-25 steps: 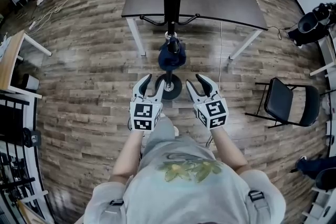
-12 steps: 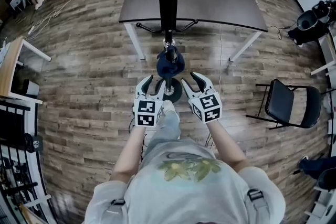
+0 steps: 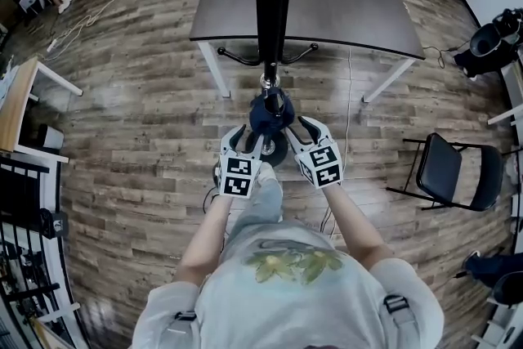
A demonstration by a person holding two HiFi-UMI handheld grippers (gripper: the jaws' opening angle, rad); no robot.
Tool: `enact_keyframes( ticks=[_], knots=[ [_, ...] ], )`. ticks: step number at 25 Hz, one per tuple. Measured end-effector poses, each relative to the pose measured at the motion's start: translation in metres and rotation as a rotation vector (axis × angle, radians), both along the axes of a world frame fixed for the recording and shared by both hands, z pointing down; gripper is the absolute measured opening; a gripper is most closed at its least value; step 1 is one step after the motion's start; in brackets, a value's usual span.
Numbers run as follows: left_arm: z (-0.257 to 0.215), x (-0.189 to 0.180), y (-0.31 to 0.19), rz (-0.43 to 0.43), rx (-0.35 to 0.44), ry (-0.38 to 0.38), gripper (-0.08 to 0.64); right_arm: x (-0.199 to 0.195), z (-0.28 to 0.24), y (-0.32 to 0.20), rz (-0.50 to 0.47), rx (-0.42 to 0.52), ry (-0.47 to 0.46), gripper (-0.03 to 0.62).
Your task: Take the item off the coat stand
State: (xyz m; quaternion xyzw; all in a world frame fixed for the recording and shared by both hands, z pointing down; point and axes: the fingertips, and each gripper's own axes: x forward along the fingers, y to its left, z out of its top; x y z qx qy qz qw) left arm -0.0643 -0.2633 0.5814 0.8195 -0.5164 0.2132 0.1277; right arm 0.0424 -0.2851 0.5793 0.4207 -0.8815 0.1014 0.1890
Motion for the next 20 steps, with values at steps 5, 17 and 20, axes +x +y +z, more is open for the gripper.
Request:
enact_keyframes(
  ticks=[5,17,20],
  knots=[
    [0.019,0.000,-0.012,0.005,-0.032,-0.008,0.182,0.000,0.026,-0.020,-0.004,-0.033,0.041,0.153],
    [0.039,-0.006,-0.023,-0.020,-0.057,-0.053,0.077,-0.006,0.058,-0.035,-0.003,-0.123,0.040,0.067],
    [0.040,-0.010,-0.023,-0.027,-0.056,-0.041,0.060,-0.006,0.058,-0.033,0.001,-0.116,0.039,0.022]
  ],
)
